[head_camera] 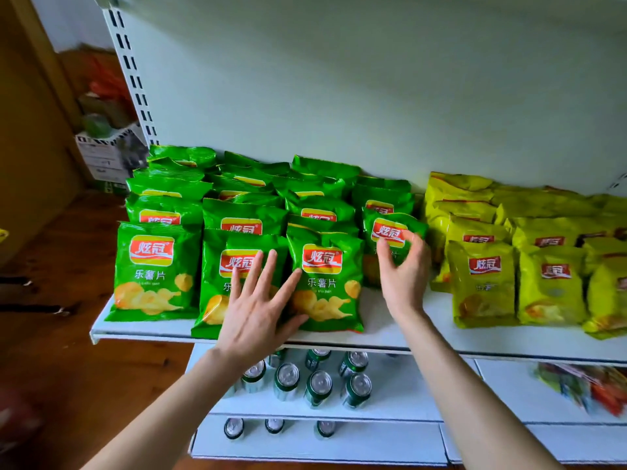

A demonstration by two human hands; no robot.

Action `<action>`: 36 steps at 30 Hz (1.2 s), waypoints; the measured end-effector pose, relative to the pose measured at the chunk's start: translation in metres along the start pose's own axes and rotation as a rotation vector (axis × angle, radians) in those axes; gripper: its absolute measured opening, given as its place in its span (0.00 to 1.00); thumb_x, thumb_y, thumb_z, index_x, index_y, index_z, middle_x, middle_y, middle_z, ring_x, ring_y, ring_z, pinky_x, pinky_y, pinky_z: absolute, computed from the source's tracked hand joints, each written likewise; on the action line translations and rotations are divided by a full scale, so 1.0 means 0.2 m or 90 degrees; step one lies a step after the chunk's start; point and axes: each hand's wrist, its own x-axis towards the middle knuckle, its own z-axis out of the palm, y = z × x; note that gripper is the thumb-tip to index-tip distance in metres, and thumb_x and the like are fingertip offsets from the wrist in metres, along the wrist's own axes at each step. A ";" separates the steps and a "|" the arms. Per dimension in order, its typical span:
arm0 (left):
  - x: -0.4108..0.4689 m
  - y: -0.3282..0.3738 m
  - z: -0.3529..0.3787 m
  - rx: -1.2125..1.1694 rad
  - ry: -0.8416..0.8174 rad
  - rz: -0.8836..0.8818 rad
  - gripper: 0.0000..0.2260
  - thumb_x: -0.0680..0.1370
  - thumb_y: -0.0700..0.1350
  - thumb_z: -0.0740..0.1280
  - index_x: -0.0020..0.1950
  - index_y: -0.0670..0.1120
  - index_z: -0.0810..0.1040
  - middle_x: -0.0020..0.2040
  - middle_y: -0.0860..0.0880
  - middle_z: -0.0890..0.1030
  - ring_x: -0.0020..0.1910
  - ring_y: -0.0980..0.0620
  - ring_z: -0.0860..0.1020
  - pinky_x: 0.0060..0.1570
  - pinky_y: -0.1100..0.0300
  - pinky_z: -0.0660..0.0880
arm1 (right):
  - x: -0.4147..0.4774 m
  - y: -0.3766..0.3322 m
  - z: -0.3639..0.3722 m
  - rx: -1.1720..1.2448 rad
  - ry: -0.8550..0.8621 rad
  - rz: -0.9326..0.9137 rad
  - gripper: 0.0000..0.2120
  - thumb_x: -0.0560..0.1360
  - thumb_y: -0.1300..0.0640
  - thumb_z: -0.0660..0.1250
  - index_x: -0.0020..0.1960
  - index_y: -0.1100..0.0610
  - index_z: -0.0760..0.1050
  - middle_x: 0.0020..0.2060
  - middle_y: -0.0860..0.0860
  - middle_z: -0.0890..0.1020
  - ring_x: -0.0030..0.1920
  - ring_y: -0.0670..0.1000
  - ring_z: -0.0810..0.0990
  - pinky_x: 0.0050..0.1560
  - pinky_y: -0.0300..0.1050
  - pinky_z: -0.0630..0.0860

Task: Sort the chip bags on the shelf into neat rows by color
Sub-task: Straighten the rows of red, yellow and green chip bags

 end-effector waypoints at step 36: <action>0.05 0.10 0.05 0.018 0.019 -0.081 0.33 0.75 0.70 0.45 0.74 0.53 0.60 0.70 0.37 0.69 0.70 0.35 0.65 0.61 0.30 0.60 | -0.05 -0.03 -0.06 0.056 -0.429 0.070 0.28 0.70 0.56 0.73 0.65 0.61 0.66 0.54 0.52 0.76 0.54 0.50 0.75 0.51 0.41 0.71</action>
